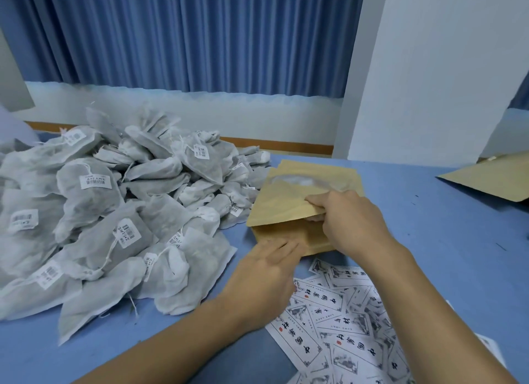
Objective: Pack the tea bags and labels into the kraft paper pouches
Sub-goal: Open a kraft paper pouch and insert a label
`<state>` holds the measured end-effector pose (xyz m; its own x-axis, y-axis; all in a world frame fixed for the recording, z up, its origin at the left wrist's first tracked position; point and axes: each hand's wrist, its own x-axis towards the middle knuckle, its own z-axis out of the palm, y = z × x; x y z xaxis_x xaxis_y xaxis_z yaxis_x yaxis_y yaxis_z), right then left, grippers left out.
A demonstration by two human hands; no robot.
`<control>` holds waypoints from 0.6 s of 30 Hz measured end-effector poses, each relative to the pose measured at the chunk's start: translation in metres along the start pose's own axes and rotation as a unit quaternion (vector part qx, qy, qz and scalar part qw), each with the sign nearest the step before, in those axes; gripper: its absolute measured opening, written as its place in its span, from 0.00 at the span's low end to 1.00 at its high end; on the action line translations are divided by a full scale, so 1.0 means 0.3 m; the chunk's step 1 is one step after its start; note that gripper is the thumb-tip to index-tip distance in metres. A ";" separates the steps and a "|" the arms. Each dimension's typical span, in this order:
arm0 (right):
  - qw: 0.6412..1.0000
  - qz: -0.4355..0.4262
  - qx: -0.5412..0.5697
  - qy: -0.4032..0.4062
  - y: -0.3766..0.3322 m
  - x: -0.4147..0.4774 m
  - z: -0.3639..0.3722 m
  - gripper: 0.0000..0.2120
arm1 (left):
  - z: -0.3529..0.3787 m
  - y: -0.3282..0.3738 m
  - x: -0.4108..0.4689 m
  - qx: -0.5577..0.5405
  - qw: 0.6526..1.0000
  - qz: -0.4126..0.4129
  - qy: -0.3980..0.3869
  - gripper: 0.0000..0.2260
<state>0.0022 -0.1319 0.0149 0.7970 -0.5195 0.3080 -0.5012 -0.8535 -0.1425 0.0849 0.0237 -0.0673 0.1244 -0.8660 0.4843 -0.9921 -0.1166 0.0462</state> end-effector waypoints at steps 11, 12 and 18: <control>0.998 0.030 -0.046 -0.006 -0.011 -0.014 -0.016 0.22 | -0.141 -0.068 -0.074 0.208 0.933 -0.271 -0.115 0.14; 0.998 0.031 -0.055 -0.005 -0.015 -0.013 -0.015 0.21 | -0.136 -0.080 -0.088 0.200 0.926 -0.291 -0.133 0.17; 0.998 0.042 -0.041 -0.009 -0.003 -0.012 -0.023 0.17 | -0.171 -0.097 -0.102 0.132 0.930 -0.299 -0.169 0.35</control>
<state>-0.0026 -0.1291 0.0203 0.7567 -0.5902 0.2810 -0.5919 -0.8011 -0.0889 0.1093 0.0785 -0.0386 0.6955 -0.7055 0.1365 -0.7103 -0.7037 -0.0179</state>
